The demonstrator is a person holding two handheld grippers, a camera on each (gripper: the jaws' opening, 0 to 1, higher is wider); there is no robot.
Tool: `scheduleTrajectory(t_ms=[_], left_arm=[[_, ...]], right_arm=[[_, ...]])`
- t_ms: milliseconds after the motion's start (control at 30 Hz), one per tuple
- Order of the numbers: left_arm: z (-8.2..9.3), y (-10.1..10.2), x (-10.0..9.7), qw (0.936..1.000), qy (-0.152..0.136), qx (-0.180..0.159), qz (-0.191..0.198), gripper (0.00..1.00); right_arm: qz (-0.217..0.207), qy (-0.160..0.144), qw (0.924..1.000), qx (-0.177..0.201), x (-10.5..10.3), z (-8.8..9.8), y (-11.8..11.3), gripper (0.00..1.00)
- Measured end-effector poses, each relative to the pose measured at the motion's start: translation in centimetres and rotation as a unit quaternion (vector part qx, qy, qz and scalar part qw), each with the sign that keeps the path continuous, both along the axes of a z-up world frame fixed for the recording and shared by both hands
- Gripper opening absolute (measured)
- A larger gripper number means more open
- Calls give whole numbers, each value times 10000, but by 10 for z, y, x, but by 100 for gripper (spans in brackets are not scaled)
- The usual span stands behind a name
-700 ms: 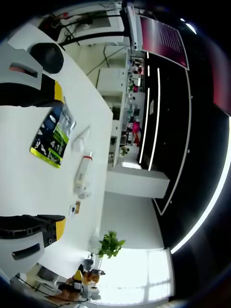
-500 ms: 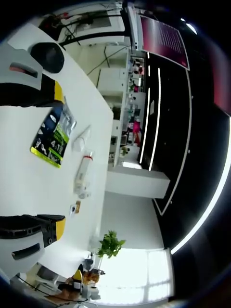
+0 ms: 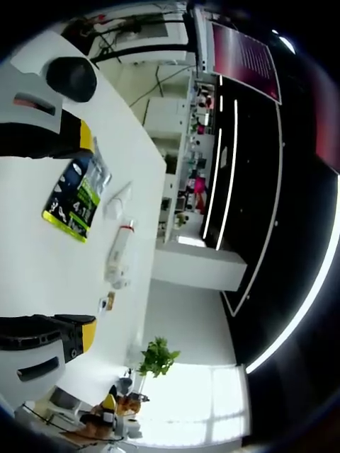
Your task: Arrange the skincare products in the storage area until every visible bottle or jar stands upright without overlapping.
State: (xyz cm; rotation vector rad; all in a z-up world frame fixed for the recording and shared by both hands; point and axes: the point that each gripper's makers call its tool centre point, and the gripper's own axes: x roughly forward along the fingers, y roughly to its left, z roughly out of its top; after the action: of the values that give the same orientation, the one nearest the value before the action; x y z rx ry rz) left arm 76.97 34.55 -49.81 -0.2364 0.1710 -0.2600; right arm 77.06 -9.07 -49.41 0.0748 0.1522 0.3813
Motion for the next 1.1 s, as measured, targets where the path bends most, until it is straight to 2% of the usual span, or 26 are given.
scheduleTrajectory(t_ms=[400,700,800,1000,1100], left_arm=[[-1,4,0,9999,-59,-82,40,93],[-9,-6,4,9999,15,-133,-75,92],[-6,-13,8,9997,-19,-77,-213,92],[-5,-21,24,9983,37,346,-459,91],[-3,-23,32,9982,37,334,-494,87]], right_arm=[[79,-45,10000,24,0,4,6,99],[166,-28,9998,55,2,3,14,98],[172,-34,9998,70,2,3,14,98],[149,-4,9998,92,-1,0,11,98],[125,13,9999,102,-2,-1,10,97]])
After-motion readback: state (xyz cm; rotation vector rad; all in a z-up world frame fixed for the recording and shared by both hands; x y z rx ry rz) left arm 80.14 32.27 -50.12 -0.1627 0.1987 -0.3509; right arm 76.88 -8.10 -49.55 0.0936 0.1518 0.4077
